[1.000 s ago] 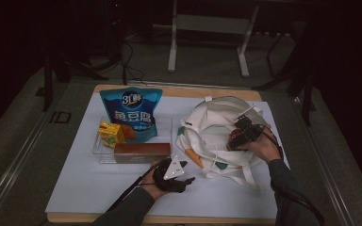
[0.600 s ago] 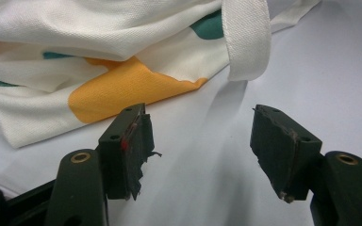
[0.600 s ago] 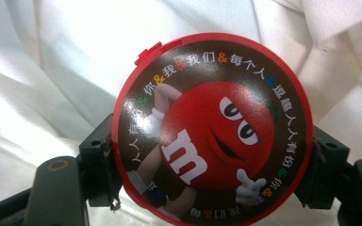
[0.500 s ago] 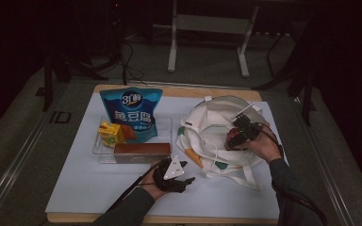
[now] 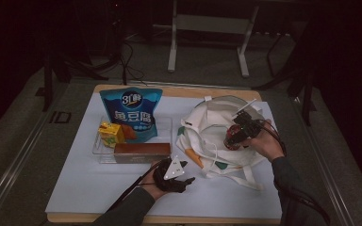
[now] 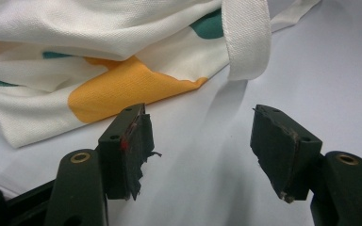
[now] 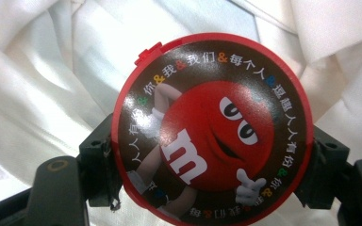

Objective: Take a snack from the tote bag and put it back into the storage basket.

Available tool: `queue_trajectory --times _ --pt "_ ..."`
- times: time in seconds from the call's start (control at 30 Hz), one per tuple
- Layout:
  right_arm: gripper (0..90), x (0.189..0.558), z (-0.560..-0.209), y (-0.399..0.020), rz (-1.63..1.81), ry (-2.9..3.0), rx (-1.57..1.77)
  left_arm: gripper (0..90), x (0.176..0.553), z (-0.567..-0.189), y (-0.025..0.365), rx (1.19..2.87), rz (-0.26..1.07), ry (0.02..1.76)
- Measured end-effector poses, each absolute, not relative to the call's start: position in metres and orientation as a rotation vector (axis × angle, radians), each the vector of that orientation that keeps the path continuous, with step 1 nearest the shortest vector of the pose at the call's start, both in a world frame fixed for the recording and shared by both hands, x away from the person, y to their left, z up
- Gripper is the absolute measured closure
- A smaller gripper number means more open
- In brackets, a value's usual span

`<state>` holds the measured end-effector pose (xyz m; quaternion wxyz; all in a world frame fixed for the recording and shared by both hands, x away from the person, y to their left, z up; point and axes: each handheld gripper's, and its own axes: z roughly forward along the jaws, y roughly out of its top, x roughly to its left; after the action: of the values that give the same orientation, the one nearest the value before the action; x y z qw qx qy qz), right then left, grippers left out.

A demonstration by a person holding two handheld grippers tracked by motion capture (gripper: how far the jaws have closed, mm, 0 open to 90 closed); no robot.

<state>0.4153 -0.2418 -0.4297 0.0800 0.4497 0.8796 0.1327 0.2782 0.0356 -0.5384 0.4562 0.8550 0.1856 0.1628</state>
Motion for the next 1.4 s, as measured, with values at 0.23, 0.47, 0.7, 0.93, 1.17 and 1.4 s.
queue_trajectory --times 0.23,0.47,0.7,0.93,1.17,1.4 --pt "25.4 0.414 -0.423 -0.241 0.410 2.633 1.330 37.3 0.278 -0.538 0.036 2.108 0.400 0.459" --pt "25.5 0.413 -0.418 -0.239 0.428 2.633 1.319 37.3 0.278 -0.538 0.035 2.108 0.400 0.459" --pt "25.5 0.412 -0.413 -0.236 0.441 2.636 1.305 37.2 0.278 -0.538 0.035 2.110 0.402 0.459" --pt "25.4 0.412 -0.411 -0.233 0.444 2.642 1.294 37.2 0.278 -0.538 0.035 2.110 0.404 0.457" --pt "25.4 0.411 -0.408 -0.230 0.445 2.647 1.276 37.1 0.278 -0.538 0.035 2.110 0.403 0.458" --pt "25.5 0.410 -0.403 -0.227 0.459 2.649 1.263 37.1 0.278 -0.538 0.035 2.115 0.406 0.454"
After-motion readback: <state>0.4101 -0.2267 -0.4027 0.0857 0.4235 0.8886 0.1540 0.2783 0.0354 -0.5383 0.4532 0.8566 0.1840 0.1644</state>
